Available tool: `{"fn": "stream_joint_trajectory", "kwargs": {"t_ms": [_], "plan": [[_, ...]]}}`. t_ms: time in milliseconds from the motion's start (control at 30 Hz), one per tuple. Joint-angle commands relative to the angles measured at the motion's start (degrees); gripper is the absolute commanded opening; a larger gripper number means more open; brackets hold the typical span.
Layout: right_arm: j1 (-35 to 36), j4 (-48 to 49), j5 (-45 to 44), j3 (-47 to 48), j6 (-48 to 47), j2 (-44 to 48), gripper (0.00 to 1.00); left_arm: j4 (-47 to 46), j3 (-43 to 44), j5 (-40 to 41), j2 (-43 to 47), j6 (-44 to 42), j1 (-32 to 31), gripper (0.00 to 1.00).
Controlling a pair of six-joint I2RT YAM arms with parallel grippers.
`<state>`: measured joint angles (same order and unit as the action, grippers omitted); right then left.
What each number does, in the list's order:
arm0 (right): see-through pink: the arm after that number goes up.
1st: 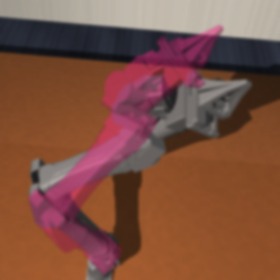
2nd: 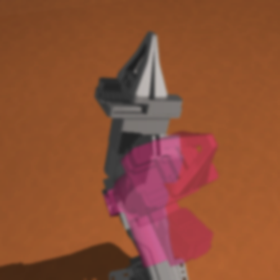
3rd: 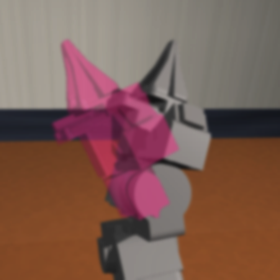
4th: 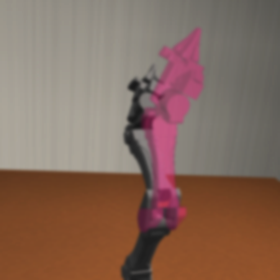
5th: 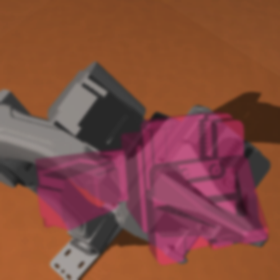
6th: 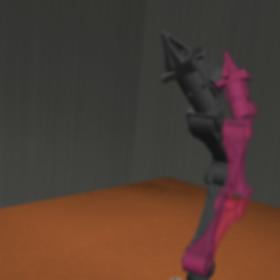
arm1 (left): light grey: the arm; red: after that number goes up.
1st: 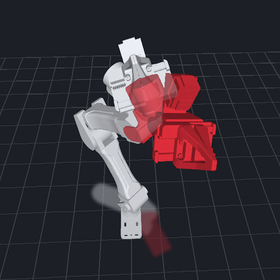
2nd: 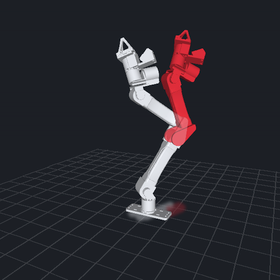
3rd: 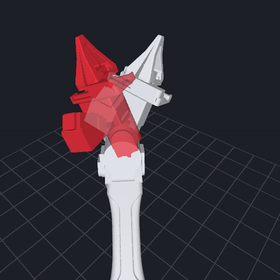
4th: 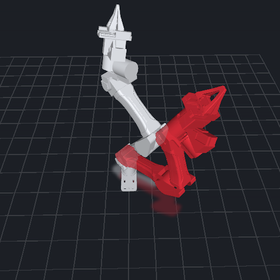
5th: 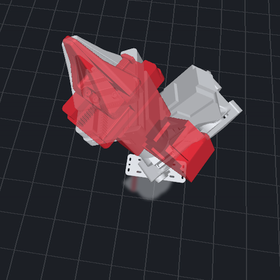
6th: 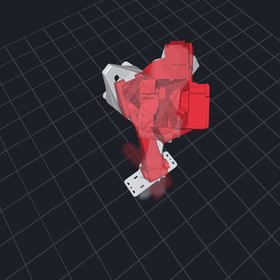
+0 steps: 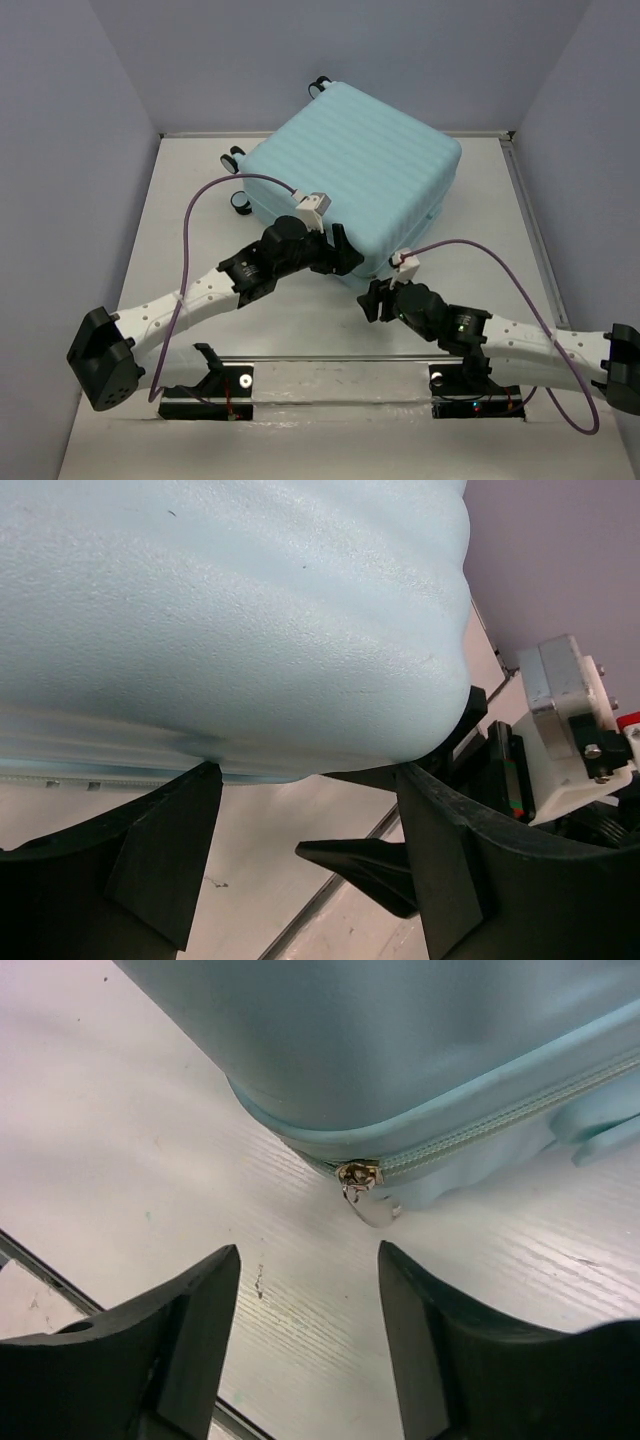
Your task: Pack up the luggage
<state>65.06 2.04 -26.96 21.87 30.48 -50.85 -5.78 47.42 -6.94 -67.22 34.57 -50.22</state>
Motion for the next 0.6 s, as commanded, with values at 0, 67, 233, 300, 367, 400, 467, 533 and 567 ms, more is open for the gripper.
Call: {"fn": "stream_joint_trajectory", "kwargs": {"t_ms": [0,67,233,300,367,400,467,533,567], "plan": [[0.86,-7.56,-4.59,5.37,3.01,2.07,0.70,-4.77,2.24,2.63,0.78,-0.11,0.47,0.80],[0.86,-8.80,-5.47,7.04,2.04,1.29,0.71,-4.85,2.06,2.55,0.78,-0.03,0.47,0.80],[0.86,-8.99,-7.84,11.52,-1.46,-3.02,0.66,-4.85,1.71,2.55,0.78,-0.03,0.47,0.80],[0.86,-9.07,-9.69,12.75,-2.52,-5.91,0.64,-4.85,1.71,2.63,0.95,-0.03,0.47,0.80],[0.86,-9.16,-9.95,14.16,-3.58,-7.76,0.61,-4.50,1.89,2.63,1.04,-0.11,0.47,0.80],[0.86,-9.60,-10.74,15.30,-3.32,-9.34,0.58,-4.42,1.98,2.63,1.13,-0.20,0.47,0.80],[0.86,-10.04,-12.14,15.57,-2.54,-10.41,0.52,-4.41,1.98,2.63,1.21,-0.11,0.47,0.80],[0.86,-10.48,-13.90,15.40,-2.18,-10.67,0.46,-4.33,1.98,2.63,1.30,-0.11,0.47,0.80],[0.86,-10.39,-15.65,15.22,-2.18,-10.59,0.44,-4.15,2.15,2.72,1.39,-0.20,0.47,0.80]]}}
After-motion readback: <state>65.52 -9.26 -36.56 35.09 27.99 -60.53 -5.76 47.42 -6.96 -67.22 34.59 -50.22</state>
